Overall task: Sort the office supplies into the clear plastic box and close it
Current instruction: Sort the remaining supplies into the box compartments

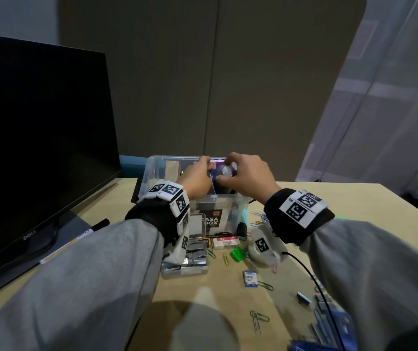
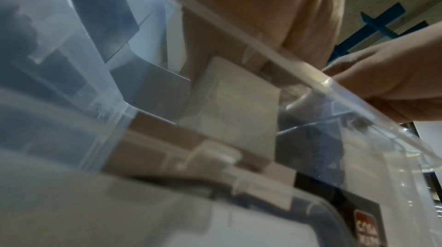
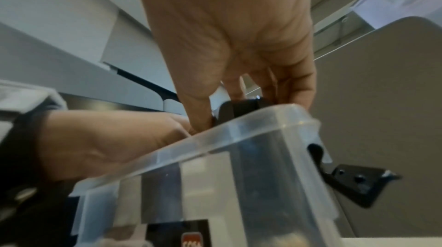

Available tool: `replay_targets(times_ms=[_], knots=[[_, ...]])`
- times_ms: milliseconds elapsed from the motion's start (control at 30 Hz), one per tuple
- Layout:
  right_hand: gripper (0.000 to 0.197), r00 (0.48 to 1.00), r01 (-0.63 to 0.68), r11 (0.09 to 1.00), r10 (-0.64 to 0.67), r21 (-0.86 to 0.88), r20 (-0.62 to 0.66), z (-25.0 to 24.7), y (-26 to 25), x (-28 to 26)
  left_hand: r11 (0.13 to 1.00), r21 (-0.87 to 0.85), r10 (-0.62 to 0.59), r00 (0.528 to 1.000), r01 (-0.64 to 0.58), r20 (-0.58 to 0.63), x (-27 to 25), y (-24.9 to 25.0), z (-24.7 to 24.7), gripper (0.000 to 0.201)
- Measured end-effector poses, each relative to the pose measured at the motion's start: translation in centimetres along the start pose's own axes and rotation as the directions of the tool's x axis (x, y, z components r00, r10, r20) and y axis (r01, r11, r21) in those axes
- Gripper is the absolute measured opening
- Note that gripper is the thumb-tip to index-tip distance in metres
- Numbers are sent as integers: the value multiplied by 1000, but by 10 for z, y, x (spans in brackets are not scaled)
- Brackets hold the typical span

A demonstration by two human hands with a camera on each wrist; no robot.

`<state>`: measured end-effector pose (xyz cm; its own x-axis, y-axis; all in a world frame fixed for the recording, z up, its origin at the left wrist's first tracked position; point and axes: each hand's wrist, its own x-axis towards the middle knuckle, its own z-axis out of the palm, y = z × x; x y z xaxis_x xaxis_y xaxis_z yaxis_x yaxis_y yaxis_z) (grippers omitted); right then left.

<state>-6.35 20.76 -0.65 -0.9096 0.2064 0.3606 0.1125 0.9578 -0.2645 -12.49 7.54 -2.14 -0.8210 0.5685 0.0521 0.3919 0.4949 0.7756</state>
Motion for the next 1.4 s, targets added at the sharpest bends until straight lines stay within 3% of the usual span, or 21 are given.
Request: replay_targets(times_ms=[100,167,367,567,700,867,1000,1100,1167,1233,1333,1400], knots=[[32,996,42,986,-29,-162,81,9,-5,5,1000,-9,-8,1000,8,0,1,-1,1,66],[29,987,16,974,20,-227,157,13,-8,10,1000,-23,-9,1000,9,5,2,-1,2,66],[38,957,66,937,39,-344,288,6,-11,18,1000,-7,2,1000,-2,18,4,-3,3,64],[30,900,159,912,24,-379,434,10,10,21,997,66,49,999,-49,14,4,-3,4,57],[31,860,154,953,1,-261,510,-6,23,15,987,145,73,997,-72,-3,7,-6,5,49],[26,927,155,986,-126,-54,354,-24,45,3,986,150,76,997,-75,-5,8,-7,8,47],[30,976,65,998,-60,-17,211,-29,61,-1,982,167,89,996,-84,-23,9,-8,9,42],[36,979,-93,995,97,-31,181,-25,70,-4,981,169,98,995,-92,-31,8,-7,10,37],[37,956,-171,981,189,-96,225,-19,75,-7,980,173,107,994,-100,-28,7,-6,10,37],[42,905,-146,969,212,-200,369,-9,76,-10,976,188,114,993,-106,-32,7,-5,10,36],[61,753,-32,958,210,-285,623,6,73,-17,972,211,111,993,-101,-37,7,-5,10,34],[77,659,73,948,187,-310,728,14,71,-20,971,219,107,994,-97,-32,7,-5,11,34]])
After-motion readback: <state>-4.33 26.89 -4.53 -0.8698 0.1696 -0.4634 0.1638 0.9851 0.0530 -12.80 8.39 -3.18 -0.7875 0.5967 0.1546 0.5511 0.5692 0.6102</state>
